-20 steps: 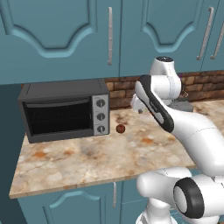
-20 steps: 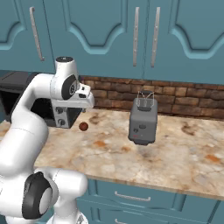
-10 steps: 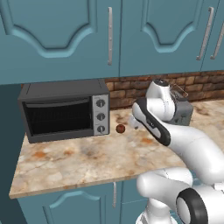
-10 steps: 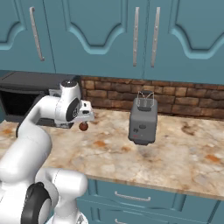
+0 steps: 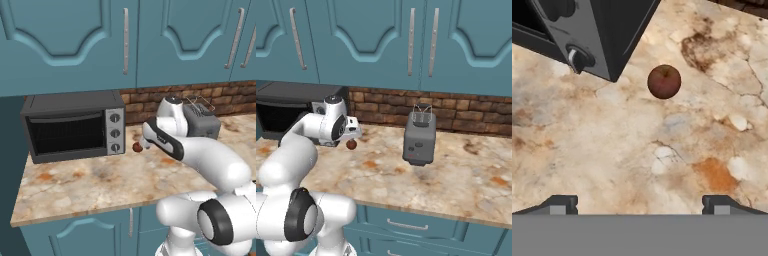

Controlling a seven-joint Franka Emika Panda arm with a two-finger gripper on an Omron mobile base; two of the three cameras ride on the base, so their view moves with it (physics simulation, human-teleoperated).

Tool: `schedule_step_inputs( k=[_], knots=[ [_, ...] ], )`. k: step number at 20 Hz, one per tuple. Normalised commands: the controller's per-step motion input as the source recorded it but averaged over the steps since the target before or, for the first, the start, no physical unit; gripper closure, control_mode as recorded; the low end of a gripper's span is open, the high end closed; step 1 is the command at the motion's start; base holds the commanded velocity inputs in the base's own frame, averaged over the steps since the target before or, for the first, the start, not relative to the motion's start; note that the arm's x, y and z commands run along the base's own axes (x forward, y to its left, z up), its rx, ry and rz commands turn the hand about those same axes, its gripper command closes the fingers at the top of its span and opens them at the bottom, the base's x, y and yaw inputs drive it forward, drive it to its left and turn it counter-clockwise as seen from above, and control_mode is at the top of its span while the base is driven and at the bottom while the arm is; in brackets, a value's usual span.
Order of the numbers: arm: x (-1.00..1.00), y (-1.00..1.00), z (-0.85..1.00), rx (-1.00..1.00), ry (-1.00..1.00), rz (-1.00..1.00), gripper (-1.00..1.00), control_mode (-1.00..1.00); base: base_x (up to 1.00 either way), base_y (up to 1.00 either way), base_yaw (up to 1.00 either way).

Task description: Place the apple in the correct fridge rack based on whether it is a fruit or vegetable. Finally, close the fridge door.

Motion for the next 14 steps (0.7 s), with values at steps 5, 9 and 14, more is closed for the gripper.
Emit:
schedule_step_inputs(
  k=[5,9,14],
  knots=[
    [0.11,0.15,-0.18,-0.01,-0.03,0.01,-1.0,-1.0,0.0,0.0,0.0],
    [0.06,-0.01,-0.04,0.0,-0.15,0.0,-1.0,-1.0,0.0,0.0,0.0],
    [0.22,-0.01,-0.29,0.0,-0.07,0.03,-1.0,-1.0,0.0,0.0,0.0]
  ],
)
